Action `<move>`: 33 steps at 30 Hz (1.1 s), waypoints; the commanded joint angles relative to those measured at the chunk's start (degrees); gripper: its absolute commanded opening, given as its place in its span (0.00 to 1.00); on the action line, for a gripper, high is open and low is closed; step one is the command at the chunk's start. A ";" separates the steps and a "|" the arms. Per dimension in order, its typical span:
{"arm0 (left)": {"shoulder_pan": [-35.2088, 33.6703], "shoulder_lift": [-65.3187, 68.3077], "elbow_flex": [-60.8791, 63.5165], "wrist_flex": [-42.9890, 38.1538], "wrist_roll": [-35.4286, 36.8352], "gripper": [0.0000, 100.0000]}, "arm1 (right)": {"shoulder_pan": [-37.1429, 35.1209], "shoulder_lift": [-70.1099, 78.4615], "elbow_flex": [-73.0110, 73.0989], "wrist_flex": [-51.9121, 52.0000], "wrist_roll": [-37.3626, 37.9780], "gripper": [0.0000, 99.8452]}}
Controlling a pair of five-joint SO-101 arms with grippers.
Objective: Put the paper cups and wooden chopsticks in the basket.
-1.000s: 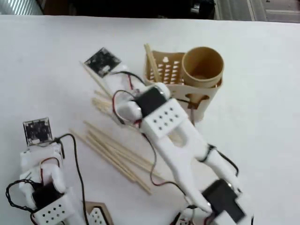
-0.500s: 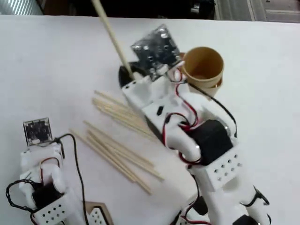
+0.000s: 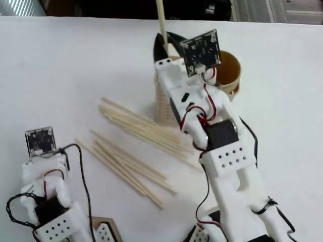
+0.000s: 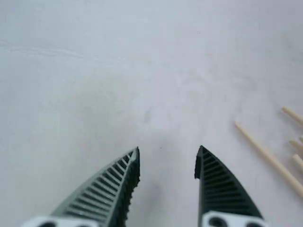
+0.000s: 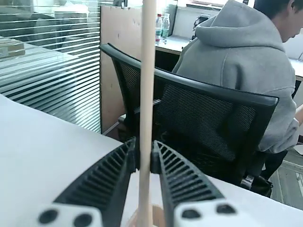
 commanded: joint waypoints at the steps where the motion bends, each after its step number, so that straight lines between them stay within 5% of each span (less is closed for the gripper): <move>1: 0.84 -0.75 -0.26 0.00 -0.44 0.20 | 2.33 -1.10 2.81 -6.64 -0.62 0.02; 10: 0.84 -0.75 -0.26 0.00 -0.44 0.20 | 4.26 -0.92 12.04 -6.29 -0.53 0.07; 18: 0.84 -0.75 -0.26 0.00 -0.44 0.20 | 3.74 -1.45 -0.53 11.56 -1.14 0.14; 26: 0.84 -0.75 -0.26 0.00 -0.44 0.20 | -9.98 -0.84 -14.51 40.40 -3.43 0.14; 33: 0.84 -0.75 -0.26 0.00 -0.44 0.20 | -18.51 6.11 -12.22 47.16 -2.90 0.14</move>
